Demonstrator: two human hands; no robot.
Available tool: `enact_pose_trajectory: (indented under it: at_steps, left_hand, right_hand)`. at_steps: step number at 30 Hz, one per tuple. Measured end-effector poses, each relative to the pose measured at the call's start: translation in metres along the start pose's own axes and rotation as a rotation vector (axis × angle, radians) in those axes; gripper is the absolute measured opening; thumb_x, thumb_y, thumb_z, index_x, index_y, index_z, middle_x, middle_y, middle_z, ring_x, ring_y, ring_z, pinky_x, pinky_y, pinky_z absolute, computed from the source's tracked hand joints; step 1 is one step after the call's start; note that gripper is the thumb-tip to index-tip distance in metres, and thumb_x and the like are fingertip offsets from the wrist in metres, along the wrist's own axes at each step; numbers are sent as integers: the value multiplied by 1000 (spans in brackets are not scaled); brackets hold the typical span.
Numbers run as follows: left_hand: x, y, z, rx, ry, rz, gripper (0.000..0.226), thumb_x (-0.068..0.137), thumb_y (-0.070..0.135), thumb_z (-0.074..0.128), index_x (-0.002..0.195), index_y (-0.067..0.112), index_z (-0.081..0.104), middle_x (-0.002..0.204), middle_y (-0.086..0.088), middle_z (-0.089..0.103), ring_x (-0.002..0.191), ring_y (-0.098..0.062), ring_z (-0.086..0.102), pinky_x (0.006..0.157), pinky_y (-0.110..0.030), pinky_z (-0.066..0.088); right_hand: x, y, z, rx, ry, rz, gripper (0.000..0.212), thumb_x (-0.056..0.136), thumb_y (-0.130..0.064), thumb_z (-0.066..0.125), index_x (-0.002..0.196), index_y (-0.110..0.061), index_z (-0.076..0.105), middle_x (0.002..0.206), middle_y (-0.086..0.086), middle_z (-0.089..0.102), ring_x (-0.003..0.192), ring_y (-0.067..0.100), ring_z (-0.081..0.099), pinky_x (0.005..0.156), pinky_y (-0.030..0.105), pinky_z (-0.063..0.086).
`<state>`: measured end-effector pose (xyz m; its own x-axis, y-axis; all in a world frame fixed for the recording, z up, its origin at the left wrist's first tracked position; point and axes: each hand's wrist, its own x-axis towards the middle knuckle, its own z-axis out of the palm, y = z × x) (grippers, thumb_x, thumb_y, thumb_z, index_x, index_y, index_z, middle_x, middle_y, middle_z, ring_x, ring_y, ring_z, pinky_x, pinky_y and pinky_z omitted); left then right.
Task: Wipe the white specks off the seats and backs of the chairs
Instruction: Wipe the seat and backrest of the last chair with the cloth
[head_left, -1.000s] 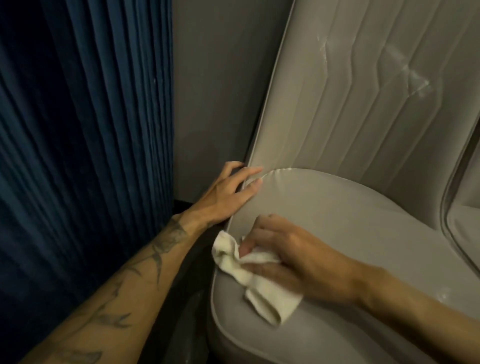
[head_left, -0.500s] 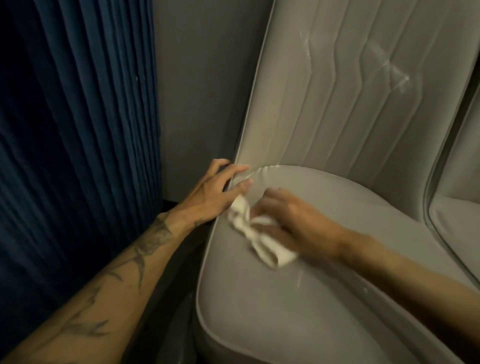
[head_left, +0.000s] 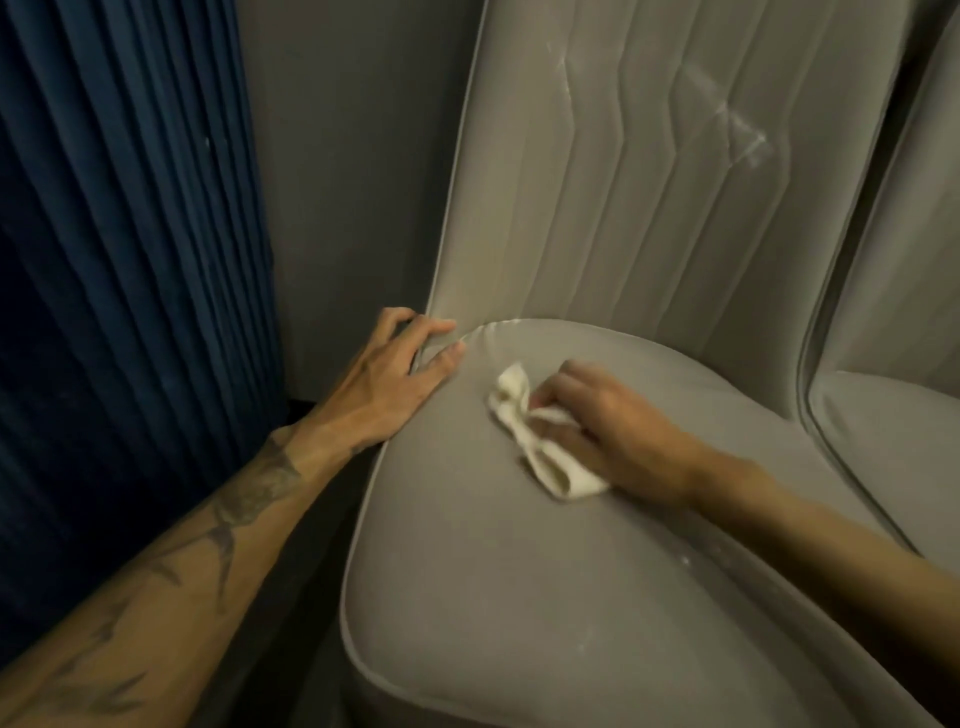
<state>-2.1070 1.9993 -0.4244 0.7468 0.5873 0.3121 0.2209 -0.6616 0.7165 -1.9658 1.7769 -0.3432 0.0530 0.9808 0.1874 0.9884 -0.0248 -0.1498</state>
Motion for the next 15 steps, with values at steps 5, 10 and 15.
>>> enact_pose_trajectory:
  at_steps: [5,10,15]
  left_hand:
    - [0,-1,0,1,2,-1,56,94,74,41,139,42,52,134,15,33,121,-12,52,102,-31,39]
    - [-1,2,-1,4,3,-5,58,93,71,42,140,39,54,135,13,34,119,-11,51,101,-29,37]
    - [-4,9,-3,18,-8,-16,50,100,59,47,143,34,53,138,8,34,122,-13,50,103,-28,35]
  right_hand:
    - [-26,-26,14,32,23,-70,23,104,-38,49,113,-19,60,110,-1,54,101,21,53,91,32,43]
    - [-56,-38,7,109,-97,-259,21,106,-43,43,115,-28,55,109,-9,49,100,11,49,91,26,41]
    - [-13,36,-10,-89,-27,175,30,102,-32,51,117,-8,62,115,11,56,109,31,54,97,39,41]
